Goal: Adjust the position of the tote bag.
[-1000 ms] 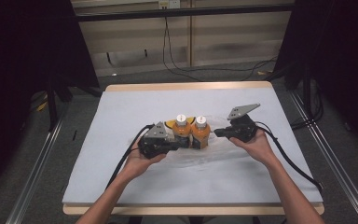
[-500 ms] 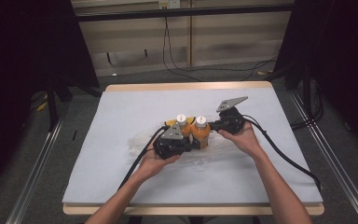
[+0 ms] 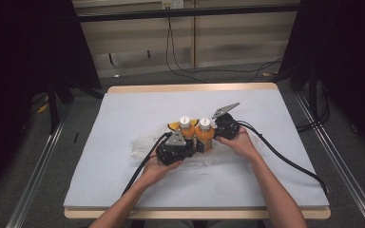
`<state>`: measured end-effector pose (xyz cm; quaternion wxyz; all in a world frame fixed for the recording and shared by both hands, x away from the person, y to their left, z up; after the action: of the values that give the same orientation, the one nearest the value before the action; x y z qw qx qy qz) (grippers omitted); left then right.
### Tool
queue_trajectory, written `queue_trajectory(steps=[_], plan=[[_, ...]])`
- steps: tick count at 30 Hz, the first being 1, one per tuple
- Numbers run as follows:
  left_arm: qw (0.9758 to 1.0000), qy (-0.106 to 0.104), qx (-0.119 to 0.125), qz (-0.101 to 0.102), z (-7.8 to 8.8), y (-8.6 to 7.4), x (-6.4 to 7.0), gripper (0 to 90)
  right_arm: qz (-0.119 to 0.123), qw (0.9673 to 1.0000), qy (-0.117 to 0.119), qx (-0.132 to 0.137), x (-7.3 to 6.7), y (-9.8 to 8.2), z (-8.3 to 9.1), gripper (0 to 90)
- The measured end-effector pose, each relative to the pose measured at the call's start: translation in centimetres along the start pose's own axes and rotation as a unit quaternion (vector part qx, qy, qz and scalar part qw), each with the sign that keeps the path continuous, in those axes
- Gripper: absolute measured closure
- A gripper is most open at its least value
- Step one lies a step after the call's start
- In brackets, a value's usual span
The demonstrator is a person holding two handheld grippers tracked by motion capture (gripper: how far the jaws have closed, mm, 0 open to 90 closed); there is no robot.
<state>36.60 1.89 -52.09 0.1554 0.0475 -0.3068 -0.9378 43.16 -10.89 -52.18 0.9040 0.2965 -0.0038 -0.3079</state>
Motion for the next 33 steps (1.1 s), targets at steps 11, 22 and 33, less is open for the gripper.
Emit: queue_trajectory(steps=[11, 22, 33], plan=[[0.9998, -0.009, -0.014, -0.007, -1.6, -0.9, 1.4, 90.0, -0.022, 0.9996, 0.003, -0.020, 0.5, -0.8, -1.7, 90.0], [0.9990, -0.026, -0.027, -0.023, -1.3, -1.3, 2.2, 90.0, -0.034, 0.9992, -0.013, -0.018, 1.8, -0.3, -1.9, 90.0], [0.9985, -0.047, -0.021, -0.021, -1.2, -1.5, 2.3, 90.0, -0.057, 0.9976, -0.037, -0.011, 3.2, 0.7, -2.3, 90.0]])
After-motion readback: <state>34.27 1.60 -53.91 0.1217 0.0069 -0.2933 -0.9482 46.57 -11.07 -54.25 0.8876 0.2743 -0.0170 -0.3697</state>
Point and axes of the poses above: each handheld gripper's, and its own axes: z roughly backward along the jaws, y roughly out of its top, x roughly to its right, the point moved 8 cm from there along -z, roughly forward along the jaws, and after that the axes turned 14 degrees about -x, right-handed, at the moved point
